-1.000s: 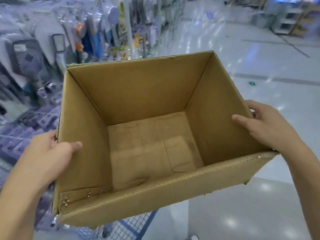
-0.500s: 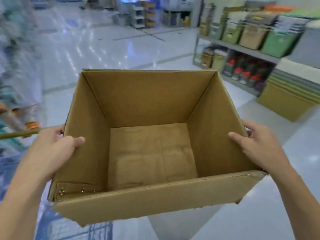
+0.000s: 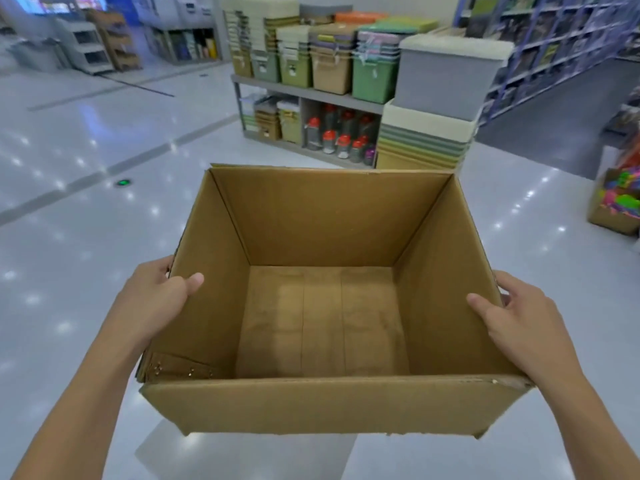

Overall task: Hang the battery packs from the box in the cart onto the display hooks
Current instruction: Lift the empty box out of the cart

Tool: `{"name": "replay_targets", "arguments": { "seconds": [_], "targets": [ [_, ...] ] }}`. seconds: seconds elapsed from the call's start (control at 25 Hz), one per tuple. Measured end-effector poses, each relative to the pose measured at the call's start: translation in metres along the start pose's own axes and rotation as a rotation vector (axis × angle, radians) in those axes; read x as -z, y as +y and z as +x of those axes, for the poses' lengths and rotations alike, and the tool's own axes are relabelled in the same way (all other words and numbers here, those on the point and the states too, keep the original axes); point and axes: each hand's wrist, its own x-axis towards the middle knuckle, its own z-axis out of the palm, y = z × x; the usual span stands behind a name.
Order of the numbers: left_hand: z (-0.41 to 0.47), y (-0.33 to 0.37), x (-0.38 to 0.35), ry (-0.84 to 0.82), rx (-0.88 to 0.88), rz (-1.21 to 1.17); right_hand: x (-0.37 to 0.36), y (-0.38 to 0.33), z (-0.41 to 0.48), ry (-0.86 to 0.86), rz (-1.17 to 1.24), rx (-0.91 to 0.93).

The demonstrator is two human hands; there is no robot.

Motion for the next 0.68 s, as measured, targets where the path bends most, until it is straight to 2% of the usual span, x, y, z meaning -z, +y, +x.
{"name": "replay_targets", "arguments": {
  "seconds": [0.32,0.68],
  "targets": [
    [0.142,0.077,-0.11,-0.192,-0.085,0.083,-0.008,0.037,0.113,0.116,-0.008,-0.154],
    [0.347,0.186,-0.211,-0.335,-0.106,0.169,-0.044,0.021,0.292,0.197,-0.004,-0.304]
  ]
}}
